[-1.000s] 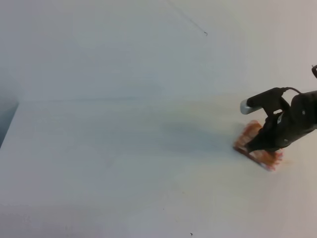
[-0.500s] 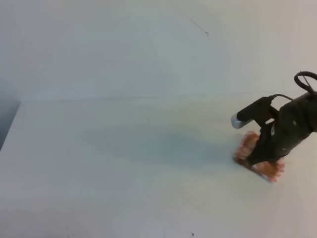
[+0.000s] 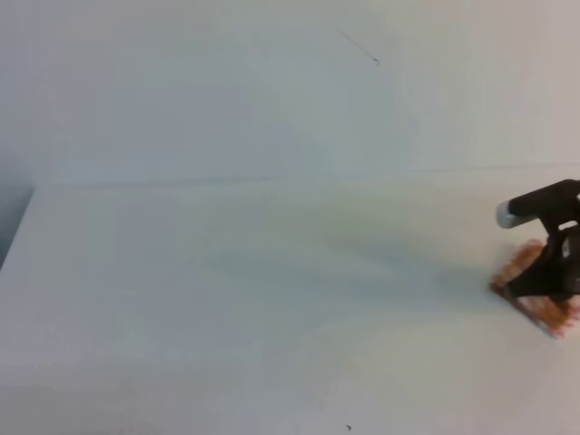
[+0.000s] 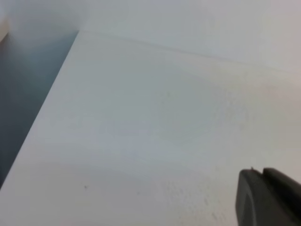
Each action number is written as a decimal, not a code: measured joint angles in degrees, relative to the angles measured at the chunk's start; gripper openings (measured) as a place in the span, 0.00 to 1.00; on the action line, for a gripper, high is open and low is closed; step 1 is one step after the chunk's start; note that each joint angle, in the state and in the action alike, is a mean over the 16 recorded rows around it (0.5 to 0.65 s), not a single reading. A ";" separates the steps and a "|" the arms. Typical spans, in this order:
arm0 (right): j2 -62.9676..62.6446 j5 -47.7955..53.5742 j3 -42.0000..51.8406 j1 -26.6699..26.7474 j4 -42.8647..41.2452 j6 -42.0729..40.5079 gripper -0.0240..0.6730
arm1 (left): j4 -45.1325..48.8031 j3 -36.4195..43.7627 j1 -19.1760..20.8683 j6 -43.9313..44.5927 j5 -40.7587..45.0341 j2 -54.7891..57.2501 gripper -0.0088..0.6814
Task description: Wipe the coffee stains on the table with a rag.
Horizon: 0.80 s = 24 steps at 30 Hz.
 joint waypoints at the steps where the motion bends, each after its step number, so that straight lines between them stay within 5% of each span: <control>1: -0.06 -0.84 0.13 0.88 0.76 0.13 0.07 | 0.00 0.00 0.00 0.00 0.00 0.00 0.01; 14: -0.42 -4.47 0.35 16.27 4.56 -0.18 0.07 | 0.00 0.00 0.00 0.00 0.00 0.00 0.01; 24: -6.98 1.67 0.35 20.27 1.25 -0.02 0.07 | 0.00 0.00 0.00 0.00 0.00 0.00 0.01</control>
